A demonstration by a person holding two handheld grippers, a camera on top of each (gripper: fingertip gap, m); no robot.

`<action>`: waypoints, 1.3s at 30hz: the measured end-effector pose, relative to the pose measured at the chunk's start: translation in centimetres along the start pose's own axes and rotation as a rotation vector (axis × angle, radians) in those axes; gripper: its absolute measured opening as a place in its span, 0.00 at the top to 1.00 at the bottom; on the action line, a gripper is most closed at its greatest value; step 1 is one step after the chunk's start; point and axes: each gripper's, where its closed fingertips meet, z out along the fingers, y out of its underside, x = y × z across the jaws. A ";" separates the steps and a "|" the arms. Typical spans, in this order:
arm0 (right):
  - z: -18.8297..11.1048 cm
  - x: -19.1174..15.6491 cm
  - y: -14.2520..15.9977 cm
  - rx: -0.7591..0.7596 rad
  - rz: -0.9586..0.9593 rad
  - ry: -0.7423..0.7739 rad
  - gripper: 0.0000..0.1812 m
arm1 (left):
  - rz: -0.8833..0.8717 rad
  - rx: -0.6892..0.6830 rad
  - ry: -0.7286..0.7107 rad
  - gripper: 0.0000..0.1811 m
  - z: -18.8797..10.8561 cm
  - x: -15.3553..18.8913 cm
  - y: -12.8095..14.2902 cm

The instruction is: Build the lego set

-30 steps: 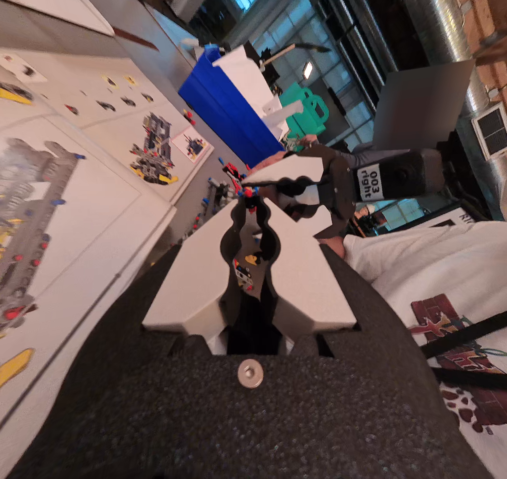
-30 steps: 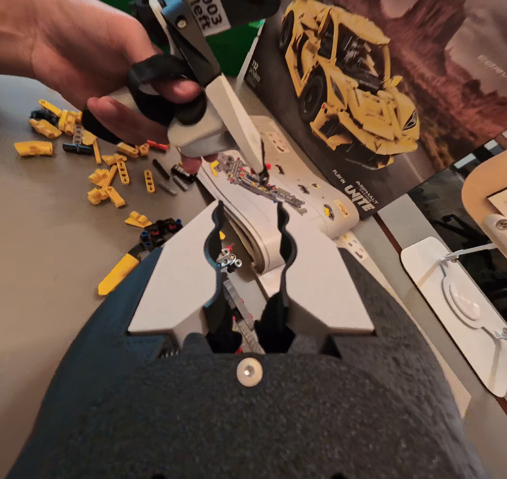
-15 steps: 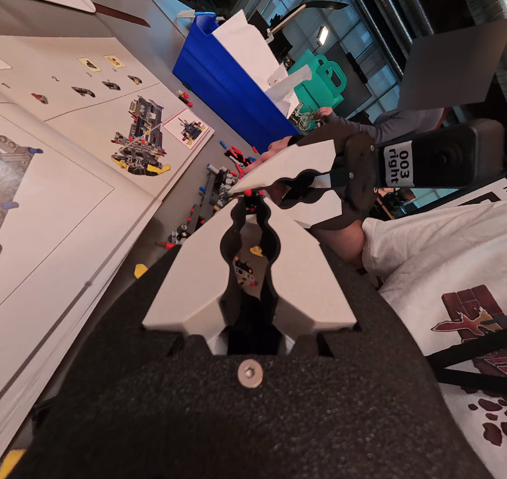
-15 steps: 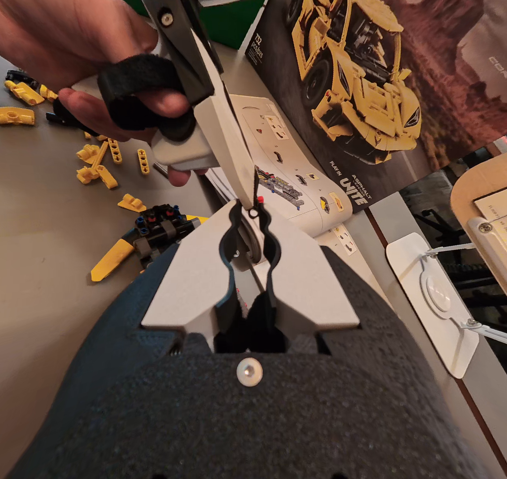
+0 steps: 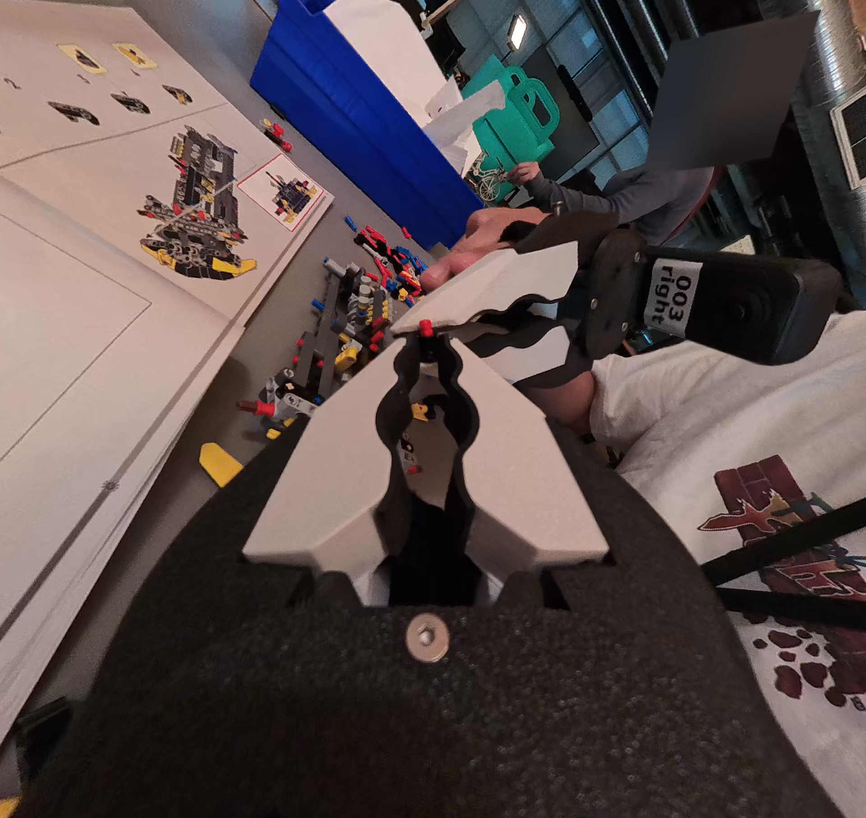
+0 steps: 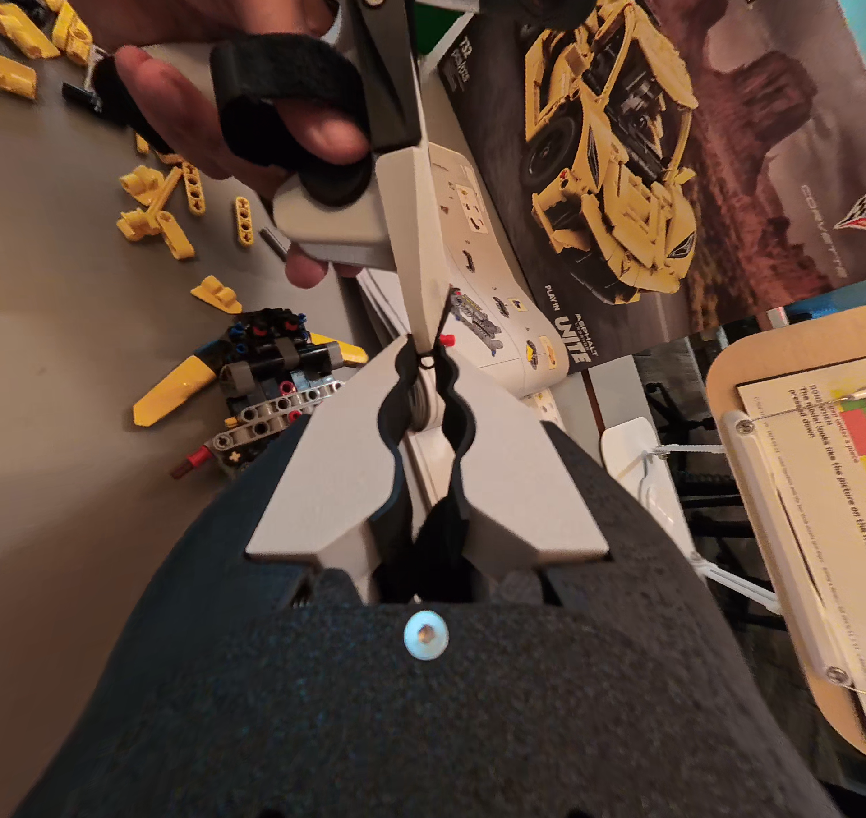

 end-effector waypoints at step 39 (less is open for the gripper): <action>-1.5 0.3 -2.1 0.236 0.329 -0.190 0.95 | -0.175 0.066 0.242 0.97 -0.6 1.8 -0.8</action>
